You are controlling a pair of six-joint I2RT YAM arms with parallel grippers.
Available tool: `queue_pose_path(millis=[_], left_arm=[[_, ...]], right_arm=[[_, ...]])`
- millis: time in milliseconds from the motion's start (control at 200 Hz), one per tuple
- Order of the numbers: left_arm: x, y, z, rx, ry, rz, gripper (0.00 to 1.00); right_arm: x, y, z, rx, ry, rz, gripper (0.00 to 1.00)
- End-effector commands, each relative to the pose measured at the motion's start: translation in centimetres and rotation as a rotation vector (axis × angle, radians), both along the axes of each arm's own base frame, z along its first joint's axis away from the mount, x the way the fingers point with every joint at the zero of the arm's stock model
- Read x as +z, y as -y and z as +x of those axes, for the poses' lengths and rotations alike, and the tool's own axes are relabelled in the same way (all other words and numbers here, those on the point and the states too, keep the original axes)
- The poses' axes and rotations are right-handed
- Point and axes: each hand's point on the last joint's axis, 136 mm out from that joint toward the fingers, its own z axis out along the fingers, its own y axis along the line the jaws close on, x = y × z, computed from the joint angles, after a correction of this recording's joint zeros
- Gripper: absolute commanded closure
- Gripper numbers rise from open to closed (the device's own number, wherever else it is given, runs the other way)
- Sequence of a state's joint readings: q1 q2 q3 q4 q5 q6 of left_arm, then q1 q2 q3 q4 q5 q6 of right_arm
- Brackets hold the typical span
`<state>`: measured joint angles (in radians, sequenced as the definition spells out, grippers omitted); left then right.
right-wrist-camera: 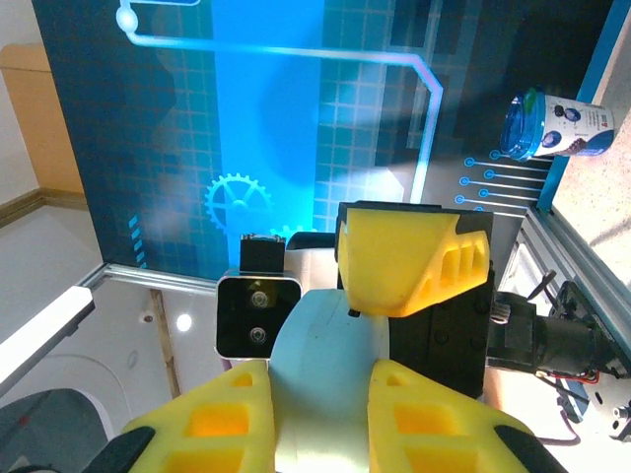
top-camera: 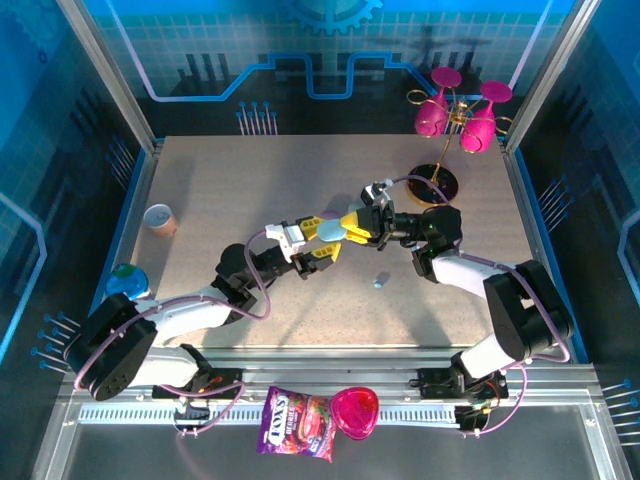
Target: Insert wireless bluetooth earbuds into charging case
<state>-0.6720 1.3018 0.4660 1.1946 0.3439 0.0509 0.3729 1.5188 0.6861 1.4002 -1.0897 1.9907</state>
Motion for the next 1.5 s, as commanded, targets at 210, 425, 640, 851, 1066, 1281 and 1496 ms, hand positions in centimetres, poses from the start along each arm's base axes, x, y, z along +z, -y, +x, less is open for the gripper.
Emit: queue_pose_path(millis=[210, 425, 640, 851, 1066, 1281, 1496], left_arm=[[0.5, 1.2, -1.4, -0.094, 0.027, 0.011, 0.56], [0.6, 1.2, -1.3, -0.096, 0.012, 0.006, 0.71], [0.6, 0.7, -0.6, -0.095, -0.123, 0.01, 0.74], [0.0, -0.9, -0.8, -0.099, -0.265, 0.024, 0.77], [-0.3, -1.9, -1.3, -0.13, -0.385, 0.042, 0.79], [0.4, -1.9, -2.3, -0.217, -0.432, 0.049, 0.81], [1.3, -1.3, -4.1, -0.333, -0.42, 0.073, 0.82]], right_arm=[[0.9, -0.4, 0.2, -0.018, 0.016, 0.029, 0.87], [1.4, -0.4, 0.2, -0.018, 0.025, 0.035, 0.82], [1.7, 0.7, 0.6, -0.067, 0.138, 0.035, 0.32], [0.6, 1.6, 1.5, -0.136, 0.276, -0.056, 0.23], [-0.7, 1.8, 1.4, -0.179, 0.475, -0.249, 0.23], [1.3, 0.5, -2.9, -0.102, 0.906, -0.355, 0.22], [0.6, -0.9, -5.5, 0.031, 1.103, -0.466, 0.21]])
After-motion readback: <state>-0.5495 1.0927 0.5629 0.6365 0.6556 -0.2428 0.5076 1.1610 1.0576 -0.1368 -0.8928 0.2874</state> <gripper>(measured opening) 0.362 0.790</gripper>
